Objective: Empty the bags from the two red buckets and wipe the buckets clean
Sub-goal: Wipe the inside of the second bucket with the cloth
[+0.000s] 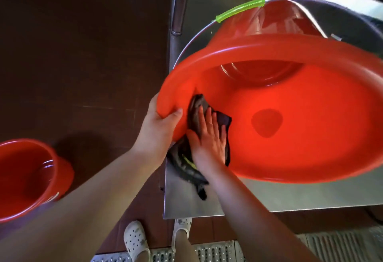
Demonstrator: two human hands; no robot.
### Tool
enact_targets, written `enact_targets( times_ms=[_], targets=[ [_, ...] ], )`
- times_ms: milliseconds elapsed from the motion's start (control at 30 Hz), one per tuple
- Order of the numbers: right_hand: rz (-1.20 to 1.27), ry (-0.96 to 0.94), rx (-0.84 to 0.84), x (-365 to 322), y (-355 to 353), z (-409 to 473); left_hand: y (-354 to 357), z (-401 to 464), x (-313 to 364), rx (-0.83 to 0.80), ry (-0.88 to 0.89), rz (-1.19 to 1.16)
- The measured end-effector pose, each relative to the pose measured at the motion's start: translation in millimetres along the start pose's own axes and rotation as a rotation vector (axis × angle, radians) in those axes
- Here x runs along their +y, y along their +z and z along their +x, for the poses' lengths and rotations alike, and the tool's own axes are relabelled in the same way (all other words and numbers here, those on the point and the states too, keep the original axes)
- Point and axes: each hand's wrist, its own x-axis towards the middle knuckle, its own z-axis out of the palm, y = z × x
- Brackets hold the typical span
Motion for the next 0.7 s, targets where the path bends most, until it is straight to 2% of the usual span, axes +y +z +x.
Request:
enact_targets(
  times_ms=[100, 167, 333, 467, 533, 600, 700],
  targets=[
    [0.081, -0.048, -0.003, -1.6, -1.9, -11.1, -1.7, -0.4, 6.1, -0.014, 0.012, -0.022],
    [0.051, -0.087, -0.008, 6.8, -6.1, 3.1, -4.6, 3.4, 13.2, -0.03, 0.031, -0.015],
    [-0.239, -0.122, -0.096, 41.0, -17.6, 69.2, -12.2, 21.1, 39.3, -0.025, 0.134, -0.008],
    [-0.378, -0.006, -0.169, 64.1, -35.5, 123.3, -24.3, 34.5, 58.3, -0.085, 0.267, 0.226],
    [-0.391, 0.049, -0.163, 65.1, -36.2, 136.8, -32.1, 38.2, 54.5, -0.065, 0.294, 0.322],
    [-0.386, 0.072, -0.138, 63.3, -33.0, 143.2, -35.1, 40.4, 41.3, -0.038, 0.214, 0.308],
    [-0.337, 0.088, -0.105, 61.6, -29.8, 143.3, -25.4, 38.5, 8.0, -0.029, -0.009, 0.27]
  ],
)
